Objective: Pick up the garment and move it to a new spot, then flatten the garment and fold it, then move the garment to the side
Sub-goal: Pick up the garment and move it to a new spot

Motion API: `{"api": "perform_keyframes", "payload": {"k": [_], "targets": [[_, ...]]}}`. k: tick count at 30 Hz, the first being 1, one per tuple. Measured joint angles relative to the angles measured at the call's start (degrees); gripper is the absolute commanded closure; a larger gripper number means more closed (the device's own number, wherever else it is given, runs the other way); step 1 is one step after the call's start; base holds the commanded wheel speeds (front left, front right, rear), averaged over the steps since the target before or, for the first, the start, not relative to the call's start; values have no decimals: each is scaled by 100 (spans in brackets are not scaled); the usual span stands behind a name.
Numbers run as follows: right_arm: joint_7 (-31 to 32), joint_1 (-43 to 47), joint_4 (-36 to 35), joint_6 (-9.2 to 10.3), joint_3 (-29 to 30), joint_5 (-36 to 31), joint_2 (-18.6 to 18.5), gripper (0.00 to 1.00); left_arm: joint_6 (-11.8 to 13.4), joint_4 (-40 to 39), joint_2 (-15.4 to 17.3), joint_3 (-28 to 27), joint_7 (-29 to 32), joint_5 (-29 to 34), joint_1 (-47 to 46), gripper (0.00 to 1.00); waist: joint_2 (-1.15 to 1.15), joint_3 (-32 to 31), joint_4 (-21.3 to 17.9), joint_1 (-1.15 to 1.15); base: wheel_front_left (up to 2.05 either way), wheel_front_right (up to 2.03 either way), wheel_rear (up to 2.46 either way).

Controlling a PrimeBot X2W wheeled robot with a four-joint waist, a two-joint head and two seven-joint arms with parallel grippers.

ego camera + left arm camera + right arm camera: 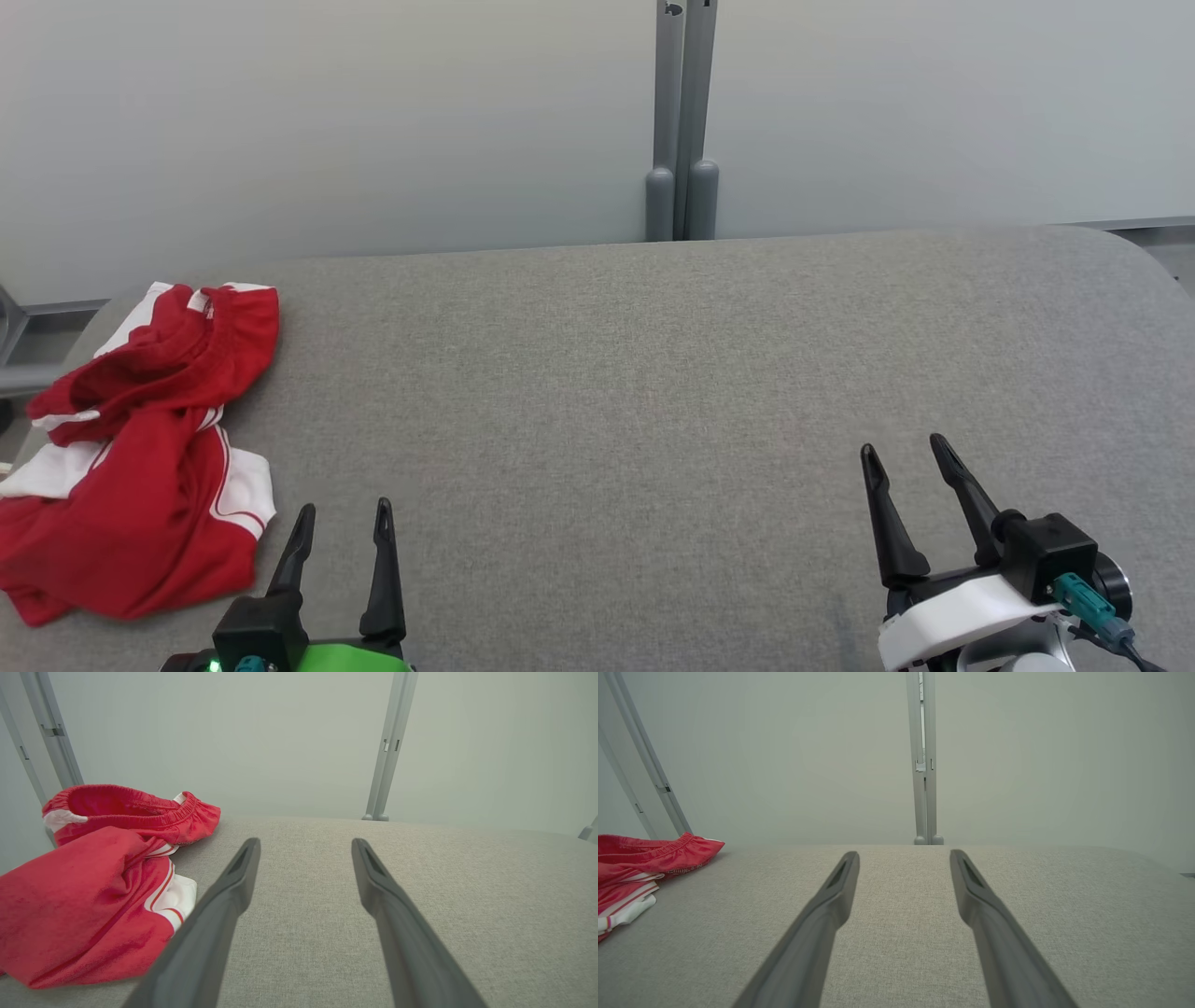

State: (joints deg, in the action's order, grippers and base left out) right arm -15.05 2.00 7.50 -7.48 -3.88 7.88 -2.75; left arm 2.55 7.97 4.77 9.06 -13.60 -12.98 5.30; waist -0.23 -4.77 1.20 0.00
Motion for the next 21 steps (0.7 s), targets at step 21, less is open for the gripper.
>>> {"api": "perform_keyframes", "payload": {"k": [21], "targets": [[0, 9, -46, 0, -59, 187, -1, 0, 148, -110, 233, -111, 86, -57, -38, 0, 0, 30, 1565, 0, 0, 0, 0]]}}
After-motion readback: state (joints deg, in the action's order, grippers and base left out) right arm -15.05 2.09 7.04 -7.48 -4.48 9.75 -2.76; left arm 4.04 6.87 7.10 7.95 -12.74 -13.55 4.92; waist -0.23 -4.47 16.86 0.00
